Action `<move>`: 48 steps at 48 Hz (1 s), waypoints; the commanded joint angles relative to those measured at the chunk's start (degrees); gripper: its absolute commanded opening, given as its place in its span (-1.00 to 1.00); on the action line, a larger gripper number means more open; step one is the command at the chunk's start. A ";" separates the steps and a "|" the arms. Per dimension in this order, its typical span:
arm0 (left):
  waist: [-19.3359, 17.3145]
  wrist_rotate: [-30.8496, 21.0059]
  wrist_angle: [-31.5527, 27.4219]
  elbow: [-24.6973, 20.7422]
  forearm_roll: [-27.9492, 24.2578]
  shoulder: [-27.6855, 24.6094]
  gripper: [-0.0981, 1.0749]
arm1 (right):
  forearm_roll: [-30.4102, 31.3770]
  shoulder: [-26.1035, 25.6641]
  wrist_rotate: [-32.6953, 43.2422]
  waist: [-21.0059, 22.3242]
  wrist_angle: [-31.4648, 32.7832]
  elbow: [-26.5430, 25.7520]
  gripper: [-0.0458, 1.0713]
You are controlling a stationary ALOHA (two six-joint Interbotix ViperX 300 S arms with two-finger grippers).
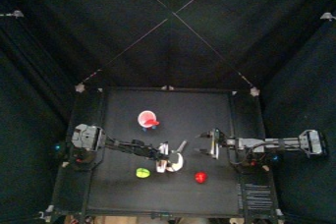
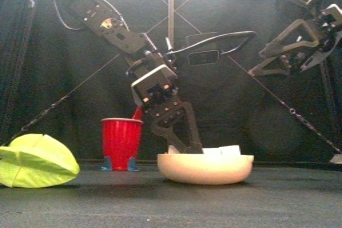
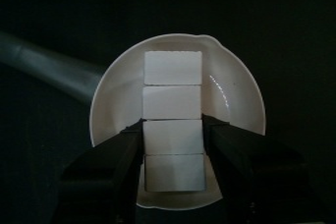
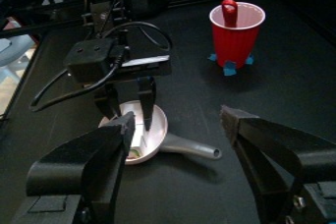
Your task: Grab sushi roll
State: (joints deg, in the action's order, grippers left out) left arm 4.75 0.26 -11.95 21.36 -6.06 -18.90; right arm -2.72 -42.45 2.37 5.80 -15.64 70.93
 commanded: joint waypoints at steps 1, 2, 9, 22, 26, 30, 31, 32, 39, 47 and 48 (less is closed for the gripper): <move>-0.18 0.00 -0.26 -1.76 0.09 1.41 0.18 | 0.18 0.09 0.00 0.09 -0.26 -0.53 0.86; -0.18 0.00 -0.53 -1.76 0.09 1.41 0.16 | 0.18 0.09 0.00 0.09 -0.26 -0.53 0.86; -0.18 0.00 -2.20 -2.11 0.09 2.02 0.05 | 0.18 0.09 0.00 0.09 -0.18 -0.53 0.86; -0.18 -0.18 -1.76 -2.11 0.09 3.43 0.03 | 0.18 0.09 0.00 0.09 -0.26 -0.53 0.86; 0.00 -0.18 -1.76 -2.11 0.00 3.52 0.03 | 0.18 0.09 0.00 0.09 -0.18 -0.53 0.86; 0.00 -0.18 -1.76 -2.11 0.00 3.60 0.03 | 0.18 0.09 0.00 0.09 -0.18 -0.53 0.86; 0.00 -0.18 -1.76 -2.11 -0.09 3.60 0.03 | 0.18 0.09 0.00 0.09 -0.26 -0.53 0.86; 0.09 -0.18 -1.67 -2.11 -0.09 3.60 0.03 | 0.18 0.09 0.00 0.09 -0.18 -0.44 0.86; 0.09 -0.18 -1.76 -2.11 -0.09 3.87 0.03 | 0.18 0.09 0.00 0.00 -0.18 -0.53 0.86; 0.09 -0.18 -1.67 -2.11 0.00 3.96 0.03 | 0.00 0.09 0.00 0.00 -0.18 -0.35 0.86; 0.09 -0.18 -1.76 -2.11 0.00 4.04 0.03 | 0.00 0.09 0.00 0.09 -0.26 -0.44 0.86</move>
State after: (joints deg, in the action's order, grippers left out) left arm 4.75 0.18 -14.15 20.83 -5.98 -17.31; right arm -2.64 -42.45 2.37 5.80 -15.64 71.02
